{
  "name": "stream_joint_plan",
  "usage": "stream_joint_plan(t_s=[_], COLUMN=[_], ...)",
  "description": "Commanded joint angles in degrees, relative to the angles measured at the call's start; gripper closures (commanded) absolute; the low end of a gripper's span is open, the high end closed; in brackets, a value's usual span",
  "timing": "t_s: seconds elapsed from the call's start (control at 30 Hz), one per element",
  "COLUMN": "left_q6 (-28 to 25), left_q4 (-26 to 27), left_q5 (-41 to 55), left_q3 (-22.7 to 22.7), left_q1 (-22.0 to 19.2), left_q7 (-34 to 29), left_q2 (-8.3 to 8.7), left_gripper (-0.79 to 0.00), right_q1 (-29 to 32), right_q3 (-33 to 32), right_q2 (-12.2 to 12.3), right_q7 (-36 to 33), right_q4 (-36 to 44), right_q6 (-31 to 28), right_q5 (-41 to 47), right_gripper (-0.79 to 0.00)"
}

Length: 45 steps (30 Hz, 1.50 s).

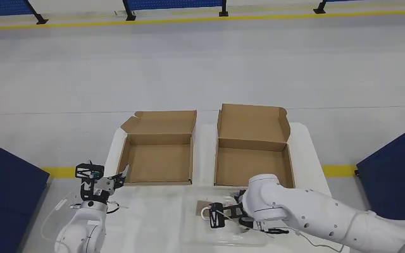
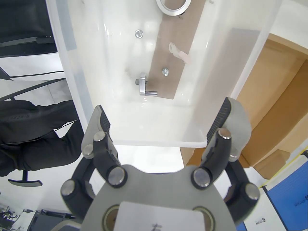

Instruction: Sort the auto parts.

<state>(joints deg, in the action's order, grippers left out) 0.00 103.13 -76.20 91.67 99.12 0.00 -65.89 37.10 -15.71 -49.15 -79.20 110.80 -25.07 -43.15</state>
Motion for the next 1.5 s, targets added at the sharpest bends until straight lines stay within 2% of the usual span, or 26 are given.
stream_joint_plan(t_s=[0.0,0.3,0.47,0.77,1.3,1.33,1.37,1.43,1.47], left_q6=[0.0,0.0,0.0,0.0,0.0,0.0,0.0,0.0,0.0], left_q4=[0.0,0.0,0.0,0.0,0.0,0.0,0.0,0.0,0.0], left_q5=[0.0,0.0,0.0,0.0,0.0,0.0,0.0,0.0,0.0], left_q3=[0.0,0.0,0.0,0.0,0.0,0.0,0.0,0.0,0.0], left_q1=[0.0,0.0,0.0,0.0,0.0,0.0,0.0,0.0,0.0], left_q7=[0.0,0.0,0.0,0.0,0.0,0.0,0.0,0.0,0.0], left_q2=[0.0,0.0,0.0,0.0,0.0,0.0,0.0,0.0,0.0], left_gripper=[-0.785,-0.785,-0.785,-0.785,-0.785,-0.785,-0.785,-0.785,-0.785], right_q1=[-0.1,-0.1,1.7,3.5,5.7,5.8,5.9,6.2,6.4], right_q3=[0.6,1.2,2.3,2.6,3.0,2.9,2.8,2.5,2.4], right_q2=[-0.5,-0.9,-1.3,-2.3,-2.6,-2.6,-2.6,-2.6,-2.6], right_q7=[-0.3,-0.5,0.6,0.0,0.0,-0.2,-0.4,-0.9,-1.0], right_q4=[-1.1,-1.7,-2.3,-4.6,-5.1,-5.2,-5.2,-5.0,-5.0], right_q6=[0.3,0.5,0.7,1.2,2.0,2.1,2.3,2.6,2.8], right_q5=[0.4,0.4,-3.2,-3.0,-5.5,-5.6,-5.7,-5.8,-5.9], right_gripper=[-0.785,-0.785,-0.785,-0.785,-0.785,-0.736,-0.613,-0.493,-0.397])
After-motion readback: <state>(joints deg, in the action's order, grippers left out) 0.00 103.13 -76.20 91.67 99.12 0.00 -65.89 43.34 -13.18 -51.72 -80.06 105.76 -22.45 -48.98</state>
